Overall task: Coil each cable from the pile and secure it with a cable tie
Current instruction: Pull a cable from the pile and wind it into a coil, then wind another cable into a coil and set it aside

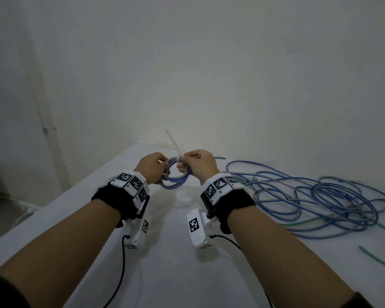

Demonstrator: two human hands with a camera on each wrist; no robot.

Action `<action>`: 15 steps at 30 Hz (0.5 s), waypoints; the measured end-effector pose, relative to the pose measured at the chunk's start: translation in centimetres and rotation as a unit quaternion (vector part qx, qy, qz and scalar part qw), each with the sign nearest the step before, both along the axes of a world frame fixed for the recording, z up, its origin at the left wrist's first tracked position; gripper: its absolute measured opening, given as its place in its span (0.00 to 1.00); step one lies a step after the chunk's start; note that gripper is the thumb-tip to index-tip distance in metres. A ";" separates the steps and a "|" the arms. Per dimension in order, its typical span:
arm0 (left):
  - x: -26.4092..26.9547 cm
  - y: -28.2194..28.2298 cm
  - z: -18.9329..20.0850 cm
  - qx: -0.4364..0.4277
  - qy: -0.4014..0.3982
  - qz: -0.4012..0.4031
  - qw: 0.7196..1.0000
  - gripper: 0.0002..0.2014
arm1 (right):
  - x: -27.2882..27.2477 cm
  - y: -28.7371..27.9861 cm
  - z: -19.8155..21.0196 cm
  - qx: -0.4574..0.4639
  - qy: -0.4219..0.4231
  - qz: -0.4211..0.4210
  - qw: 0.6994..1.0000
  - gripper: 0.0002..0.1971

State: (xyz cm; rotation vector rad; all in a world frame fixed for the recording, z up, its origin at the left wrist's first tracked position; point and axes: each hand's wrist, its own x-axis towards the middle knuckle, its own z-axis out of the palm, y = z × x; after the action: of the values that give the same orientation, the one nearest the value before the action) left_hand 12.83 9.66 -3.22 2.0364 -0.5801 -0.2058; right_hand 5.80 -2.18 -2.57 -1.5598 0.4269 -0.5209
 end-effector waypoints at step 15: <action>5.0 4.2 -1.8 0.286 -0.056 0.067 0.954 0.13 | 3.6 3.2 -3.2 -0.145 0.190 0.114 0.964 0.06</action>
State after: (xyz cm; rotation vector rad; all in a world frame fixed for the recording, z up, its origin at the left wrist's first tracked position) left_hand 17.85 13.91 -5.01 2.6547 -0.4823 -0.1934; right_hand 9.45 1.01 -5.73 -1.9739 0.4676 -0.1028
